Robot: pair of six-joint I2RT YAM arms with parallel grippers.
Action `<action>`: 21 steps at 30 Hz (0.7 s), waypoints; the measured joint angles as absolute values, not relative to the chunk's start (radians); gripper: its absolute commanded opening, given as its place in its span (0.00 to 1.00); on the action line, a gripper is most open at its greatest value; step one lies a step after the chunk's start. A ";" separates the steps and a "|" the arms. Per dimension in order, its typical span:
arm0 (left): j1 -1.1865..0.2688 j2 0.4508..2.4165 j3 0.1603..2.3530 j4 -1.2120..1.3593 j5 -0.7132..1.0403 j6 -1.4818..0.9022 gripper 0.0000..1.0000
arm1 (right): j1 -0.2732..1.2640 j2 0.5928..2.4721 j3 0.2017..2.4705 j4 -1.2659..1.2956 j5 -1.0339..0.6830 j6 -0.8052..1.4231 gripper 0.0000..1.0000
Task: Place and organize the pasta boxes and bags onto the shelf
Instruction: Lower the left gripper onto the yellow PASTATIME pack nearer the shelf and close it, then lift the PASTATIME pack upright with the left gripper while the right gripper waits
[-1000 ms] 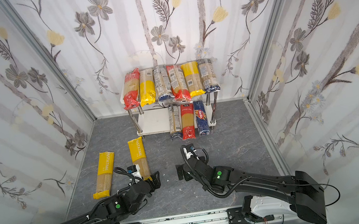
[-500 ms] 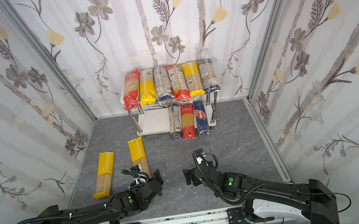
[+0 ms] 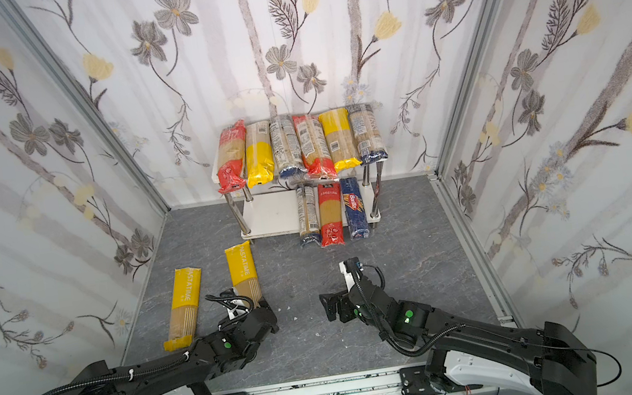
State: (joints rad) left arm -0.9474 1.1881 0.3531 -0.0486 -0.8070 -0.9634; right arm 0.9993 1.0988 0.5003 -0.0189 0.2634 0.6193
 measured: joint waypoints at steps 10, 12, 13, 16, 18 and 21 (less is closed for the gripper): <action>-0.908 1.394 0.389 0.066 -0.739 -0.852 1.00 | 0.987 1.105 0.496 0.009 0.229 0.616 1.00; -0.903 1.435 0.404 0.084 -0.740 -0.834 1.00 | 0.984 1.093 0.495 0.008 0.229 0.616 1.00; -0.902 1.448 0.406 0.092 -0.741 -0.830 1.00 | 0.983 1.089 0.495 0.007 0.230 0.616 1.00; -0.899 1.476 0.408 0.110 -0.751 -0.812 1.00 | 0.975 1.072 0.492 0.006 0.230 0.616 1.00; -0.893 1.484 0.402 0.128 -0.754 -0.810 1.00 | 0.970 1.066 0.488 0.005 0.231 0.616 1.00; -0.875 1.482 0.363 0.187 -0.751 -0.802 1.00 | 0.960 1.067 0.485 0.004 0.230 0.616 1.00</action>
State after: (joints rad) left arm -0.8745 1.4822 0.3630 0.1867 -0.7513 -0.8021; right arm 0.9604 1.0668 0.4847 0.0040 0.2298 0.6159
